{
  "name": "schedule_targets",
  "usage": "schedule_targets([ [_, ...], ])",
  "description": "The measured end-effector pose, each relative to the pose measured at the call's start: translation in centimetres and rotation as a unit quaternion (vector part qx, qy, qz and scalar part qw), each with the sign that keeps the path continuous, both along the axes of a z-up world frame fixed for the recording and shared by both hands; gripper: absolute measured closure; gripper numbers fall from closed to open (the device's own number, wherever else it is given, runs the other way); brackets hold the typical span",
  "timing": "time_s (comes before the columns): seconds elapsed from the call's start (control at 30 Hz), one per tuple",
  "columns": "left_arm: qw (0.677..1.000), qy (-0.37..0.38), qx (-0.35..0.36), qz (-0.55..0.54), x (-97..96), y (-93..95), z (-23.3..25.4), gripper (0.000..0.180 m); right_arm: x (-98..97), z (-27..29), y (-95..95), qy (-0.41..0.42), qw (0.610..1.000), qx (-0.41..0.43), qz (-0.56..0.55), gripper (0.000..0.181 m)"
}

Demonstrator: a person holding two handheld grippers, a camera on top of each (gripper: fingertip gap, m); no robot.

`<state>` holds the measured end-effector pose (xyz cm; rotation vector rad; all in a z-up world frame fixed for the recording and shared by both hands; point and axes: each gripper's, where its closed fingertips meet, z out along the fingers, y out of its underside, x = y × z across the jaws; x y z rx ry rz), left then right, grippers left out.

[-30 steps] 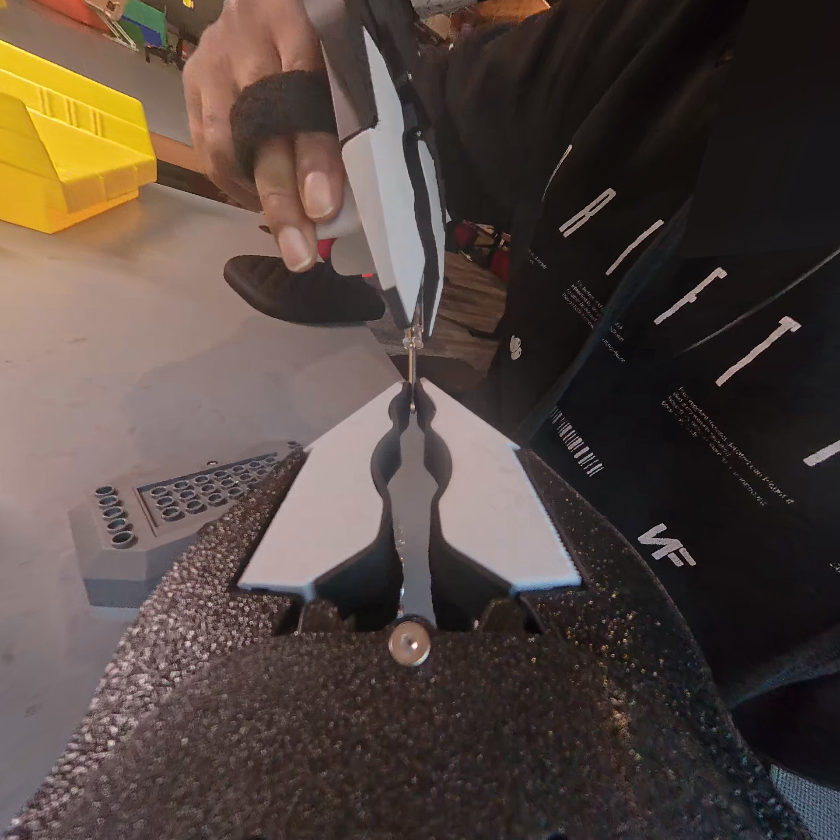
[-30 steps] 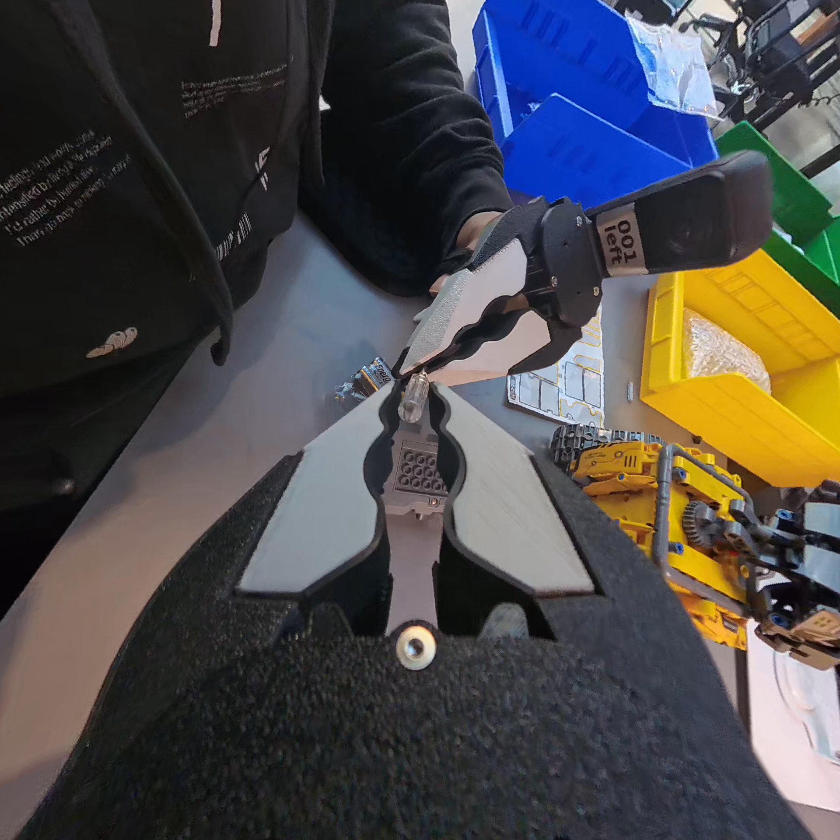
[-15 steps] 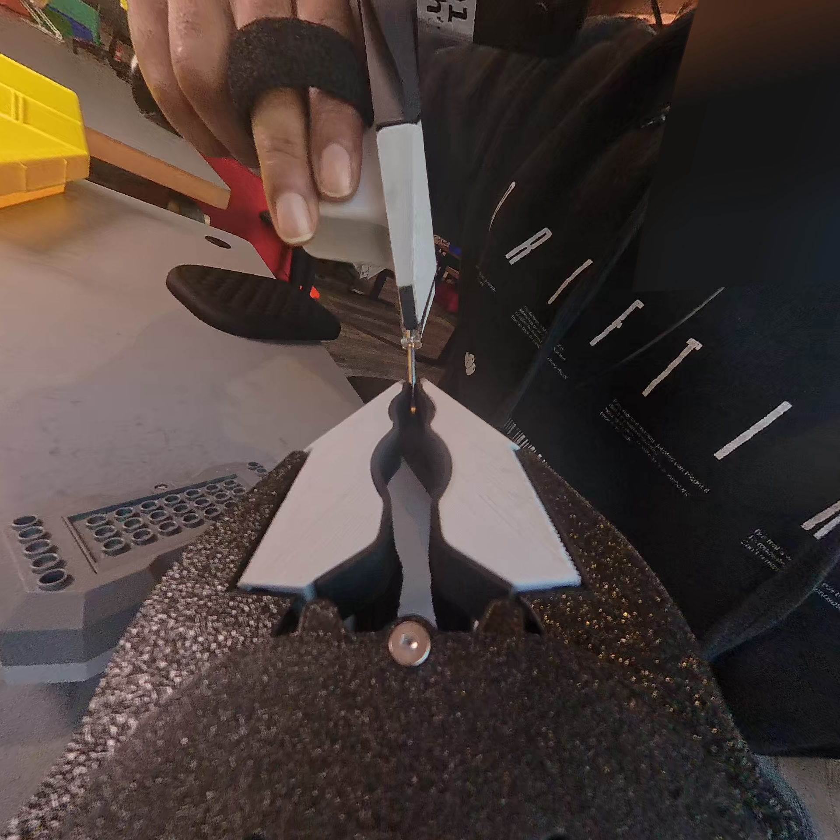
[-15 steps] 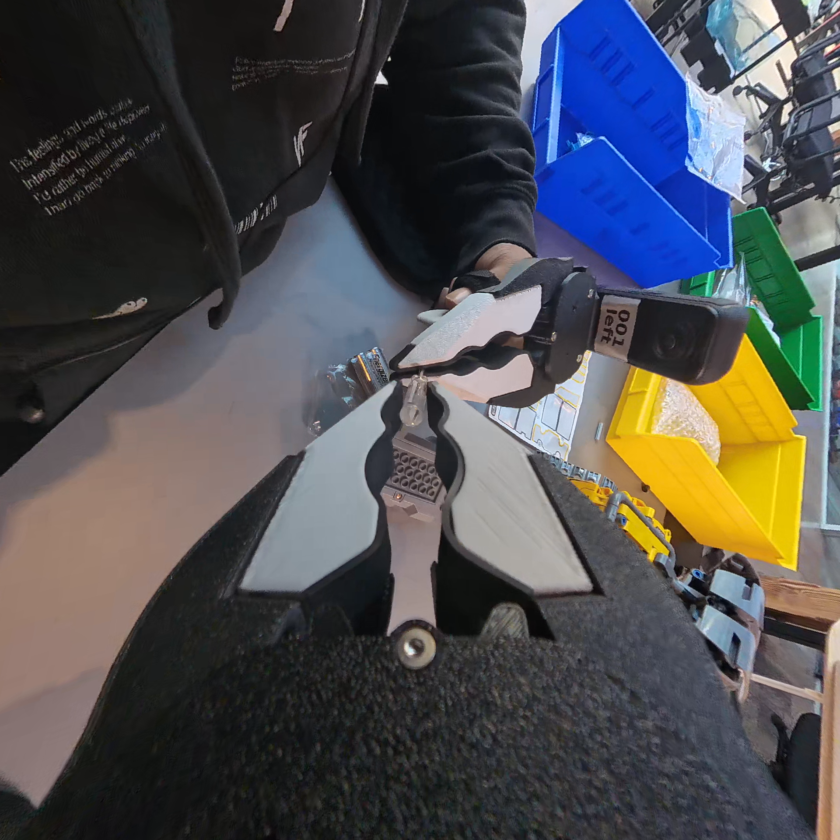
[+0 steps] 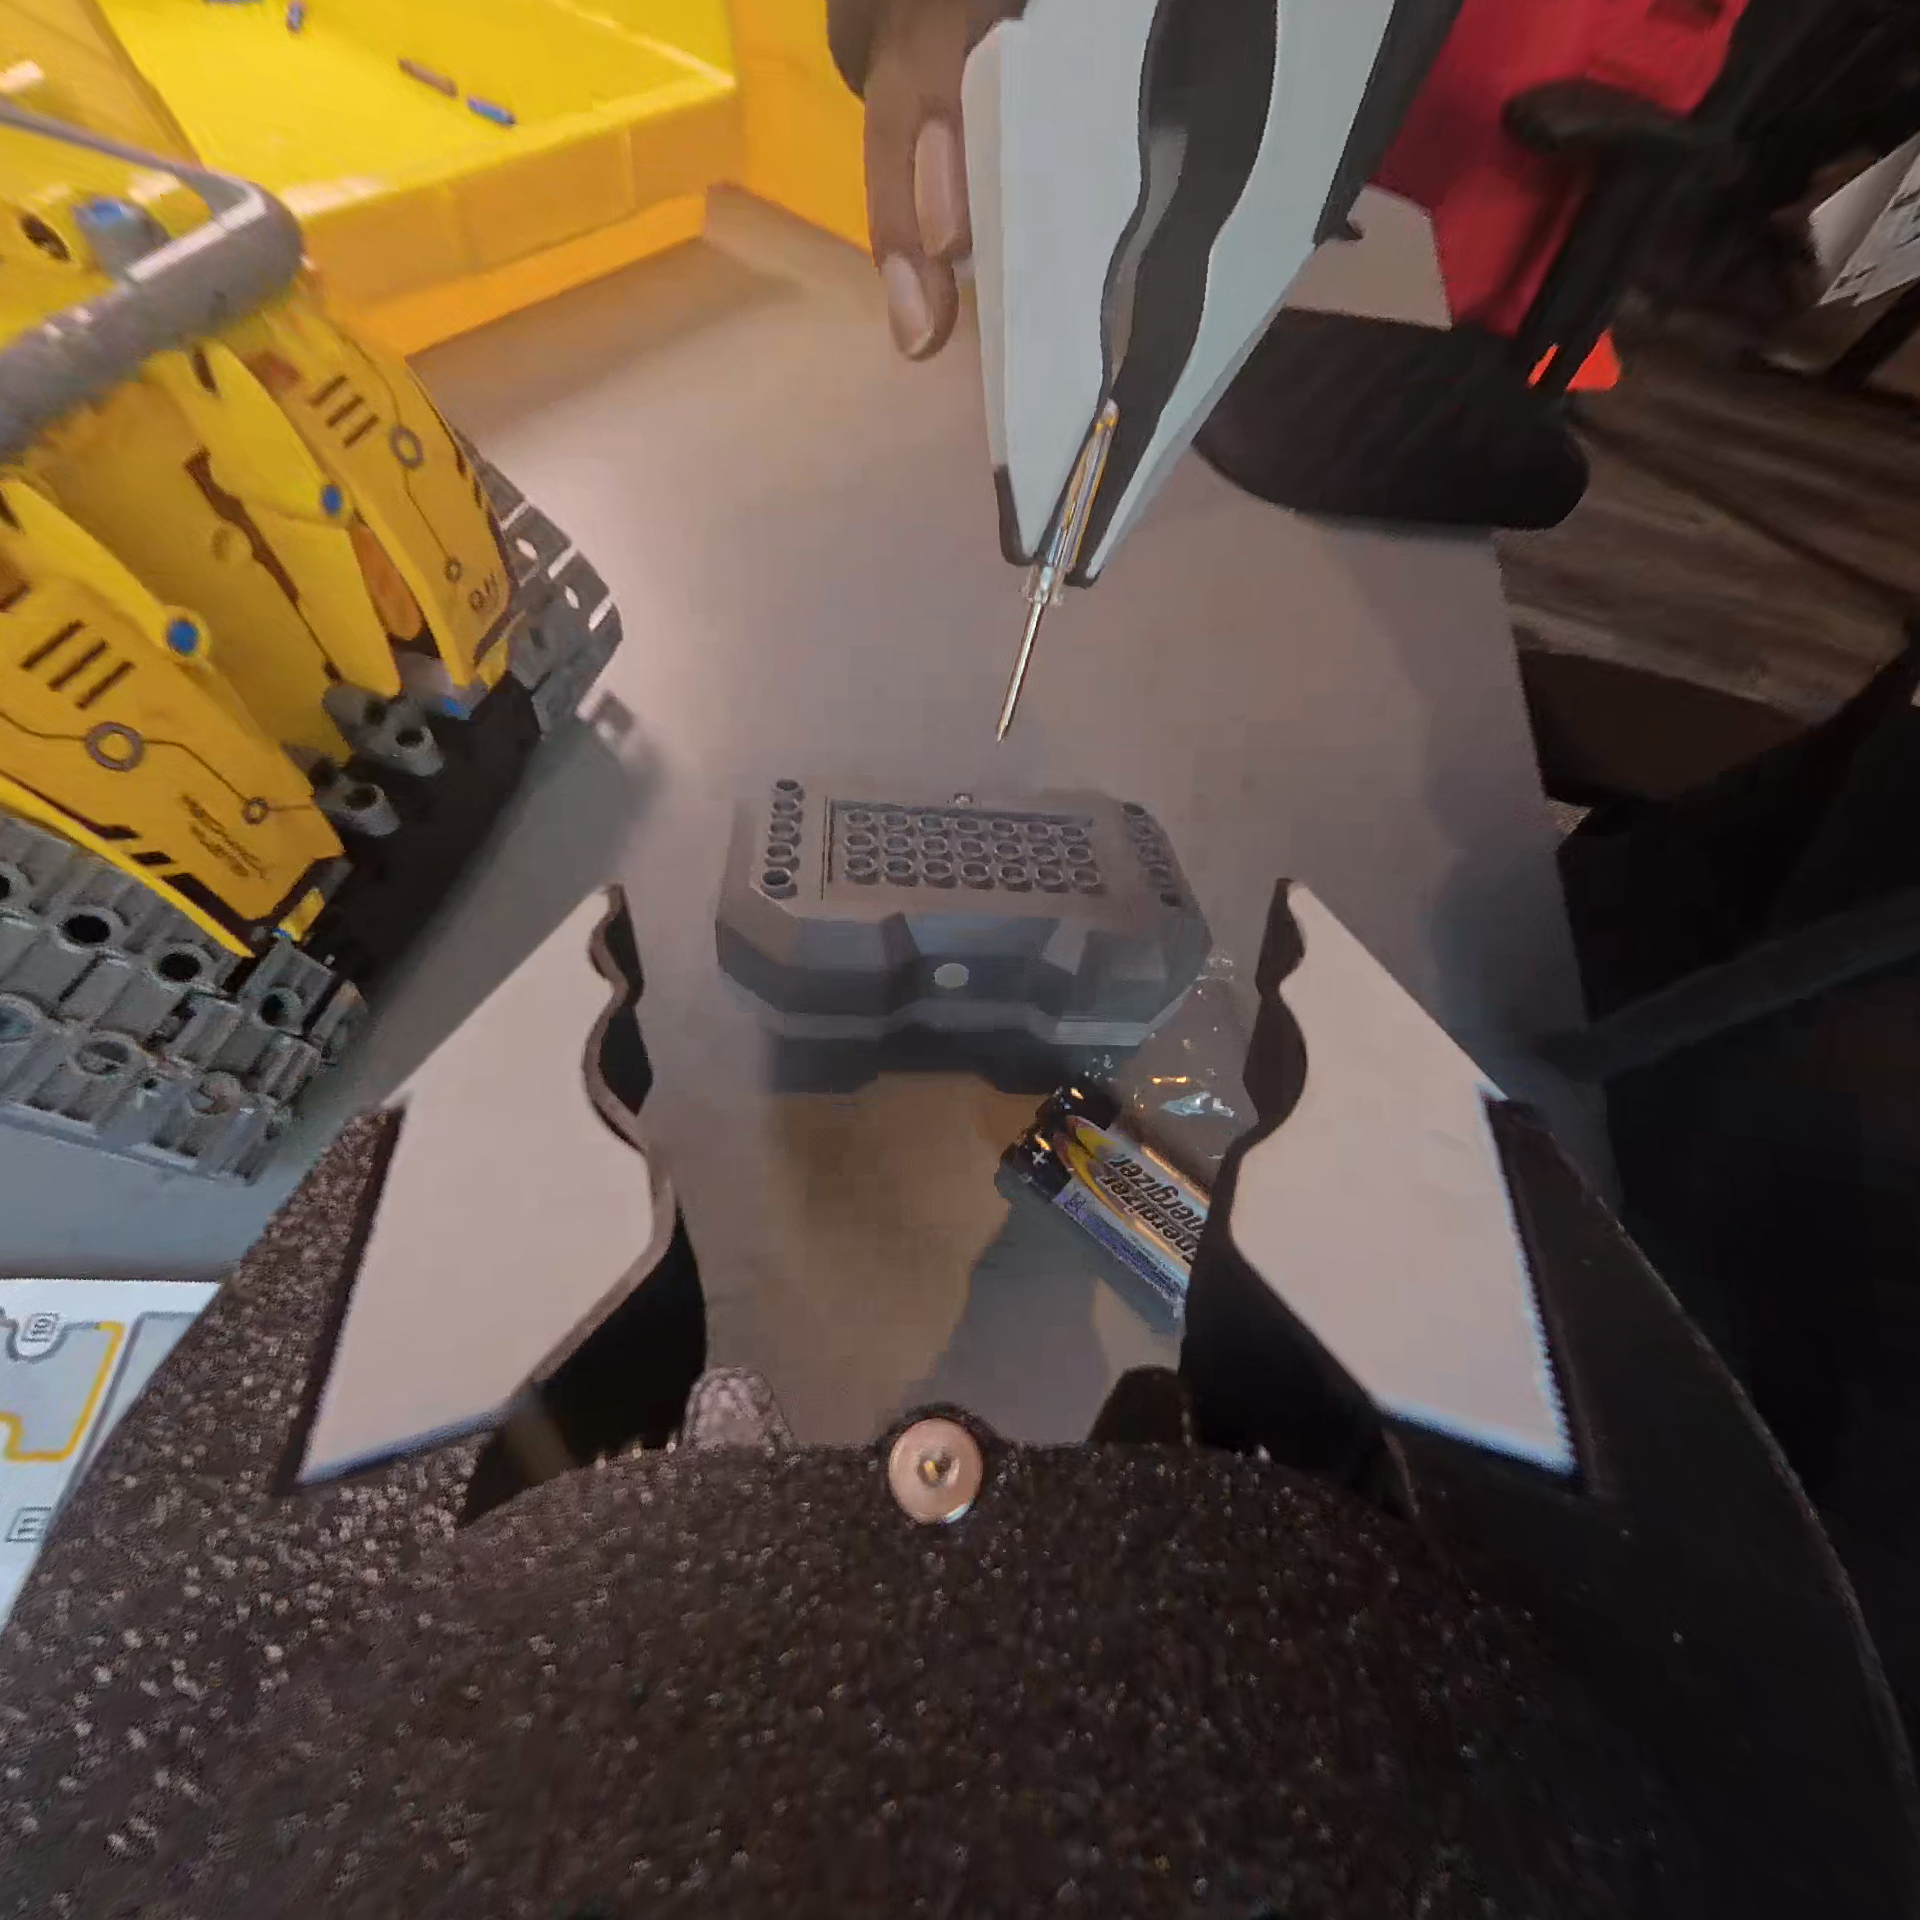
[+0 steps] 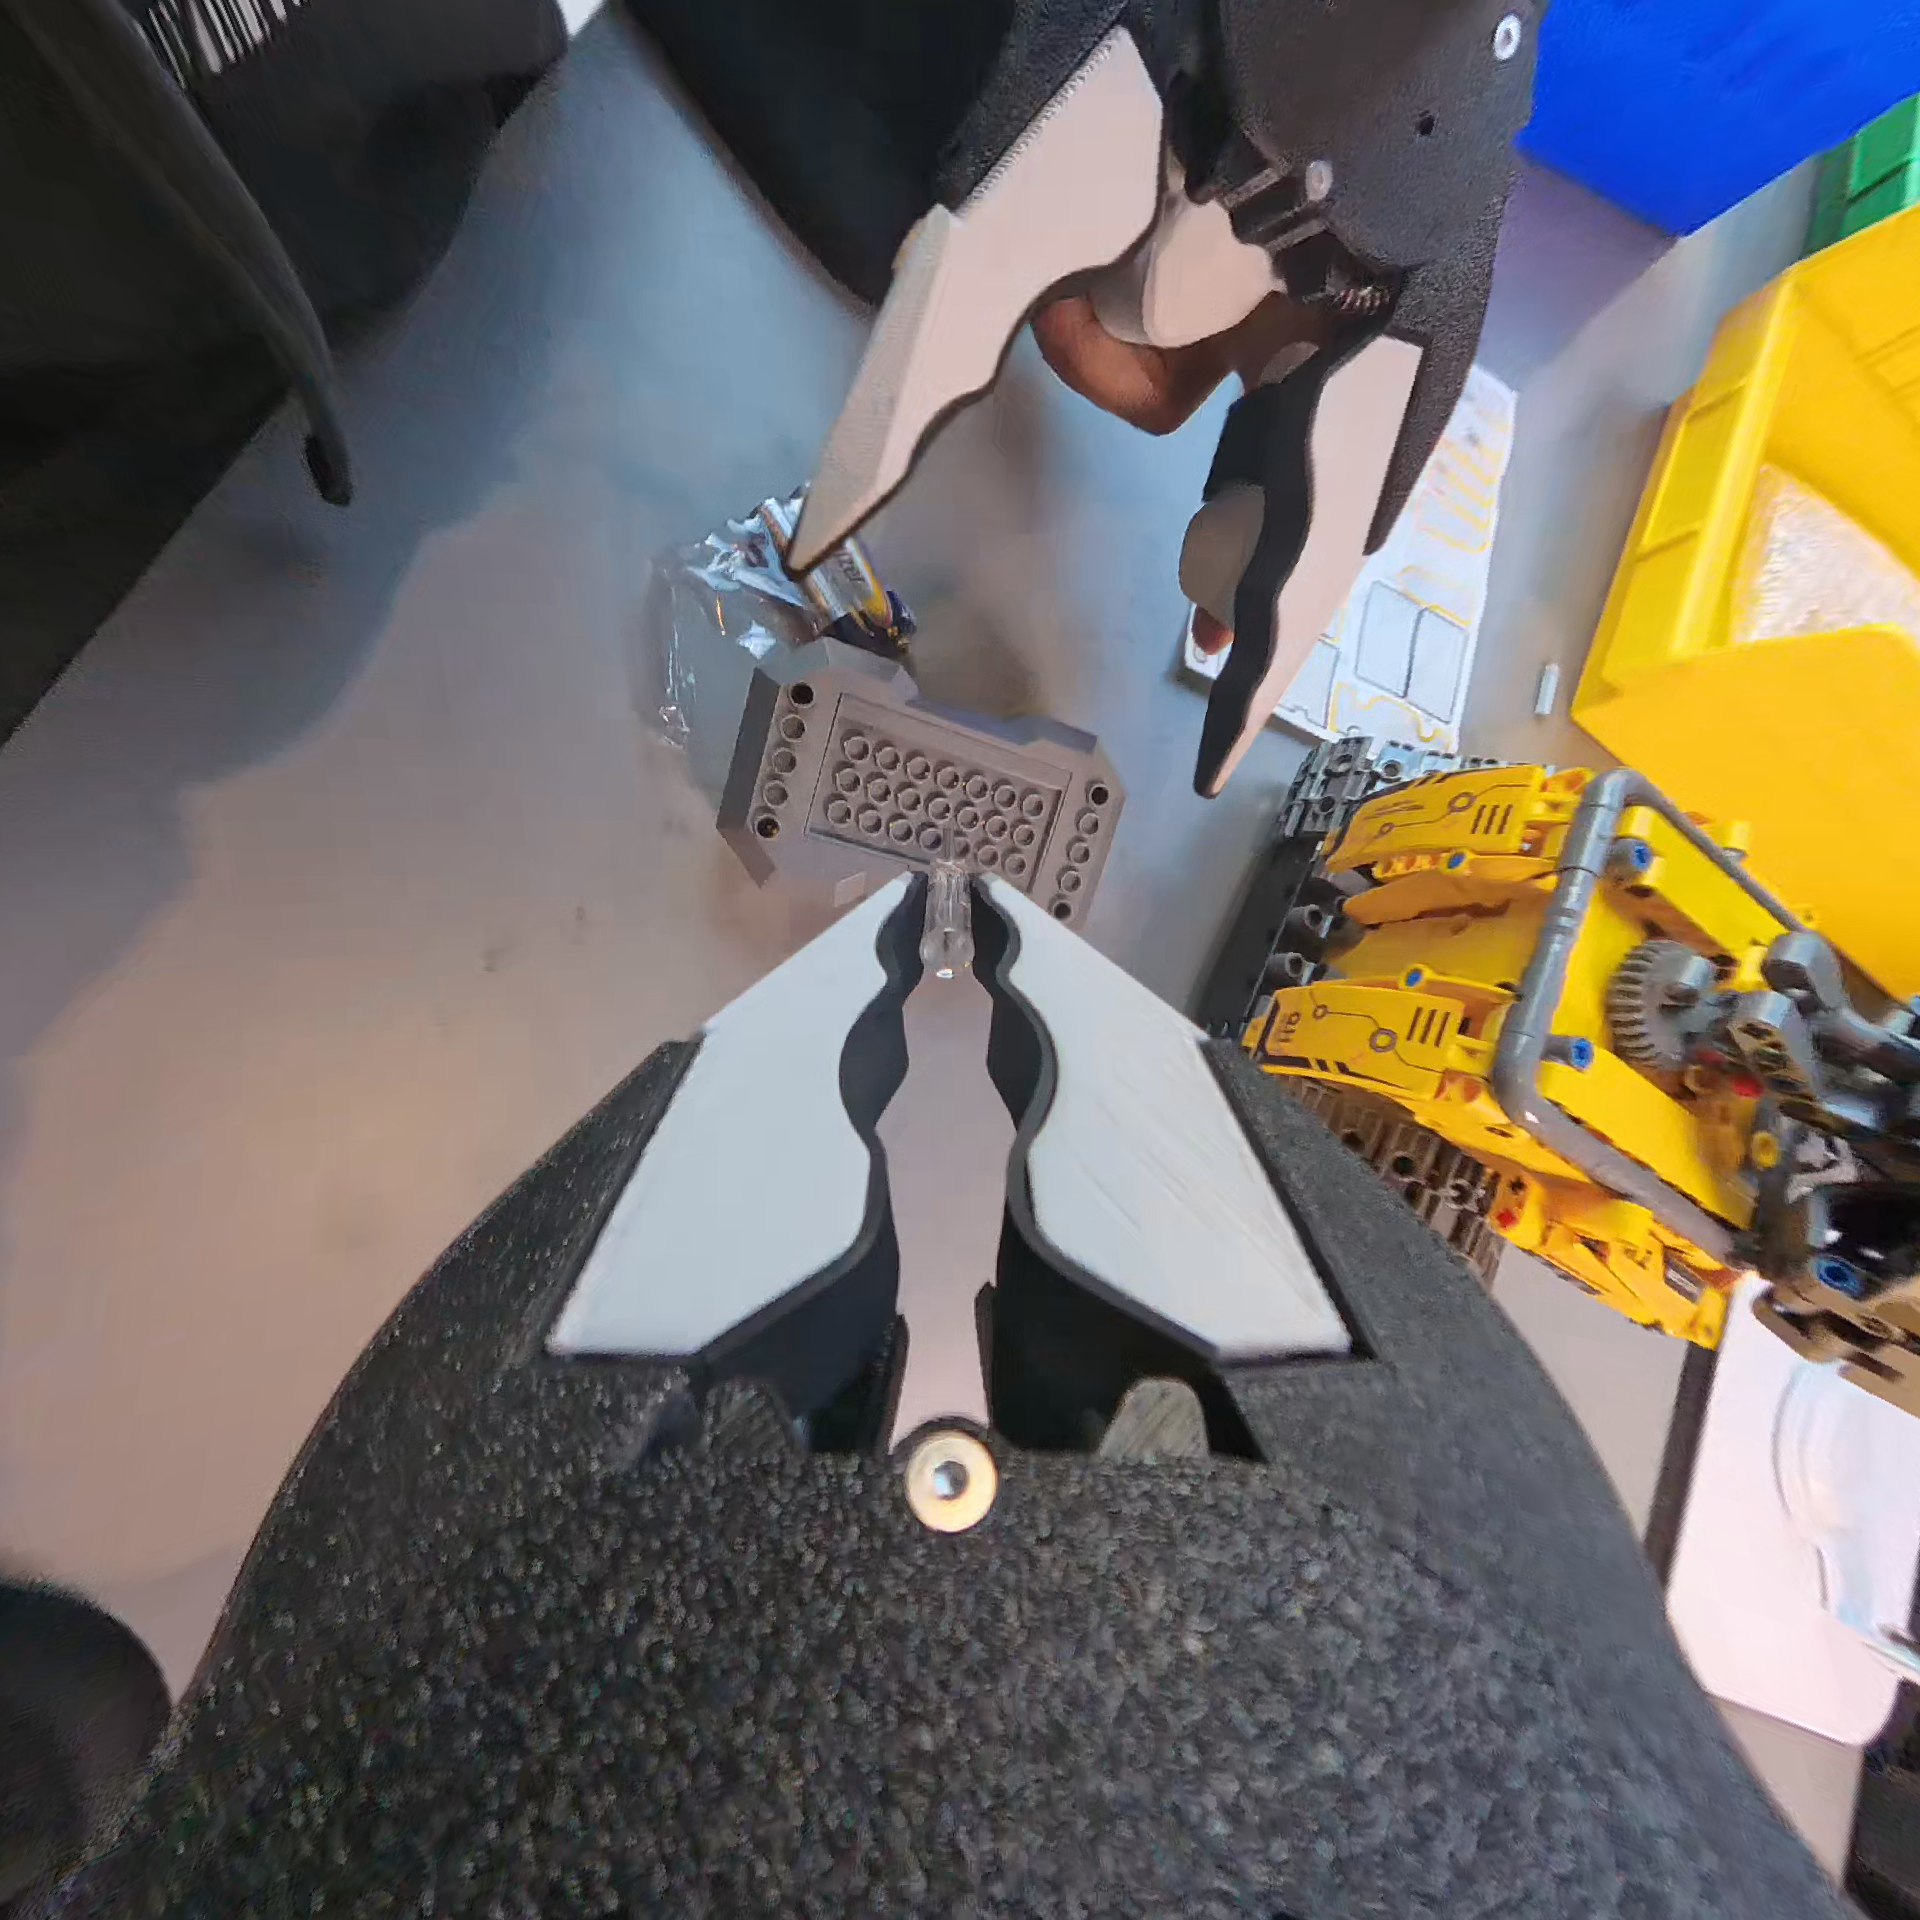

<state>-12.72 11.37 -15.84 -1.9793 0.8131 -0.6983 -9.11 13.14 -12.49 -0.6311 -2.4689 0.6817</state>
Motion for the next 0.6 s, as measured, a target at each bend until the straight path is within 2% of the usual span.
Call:
schedule_targets([
  [0.1, 0.999, 0.044, -0.028, -0.009, 0.8, 0.0, -2.3, 0.055, -0.2, -1.1, 0.3, -0.023, 0.999, 0.009, 0.023, 0.173],
  [0.2, 0.997, 0.067, -0.036, -0.032, 1.4, 0.1, -3.4, 0.063, -0.3, -1.5, 0.5, -0.041, 0.998, 0.017, 0.043, 0.173],
  [0.6, 0.989, 0.067, -0.030, -0.128, 1.9, 0.2, -3.5, 0.065, 0.4, -2.1, 0.4, -0.082, 0.989, 0.050, 0.109, 0.173],
])
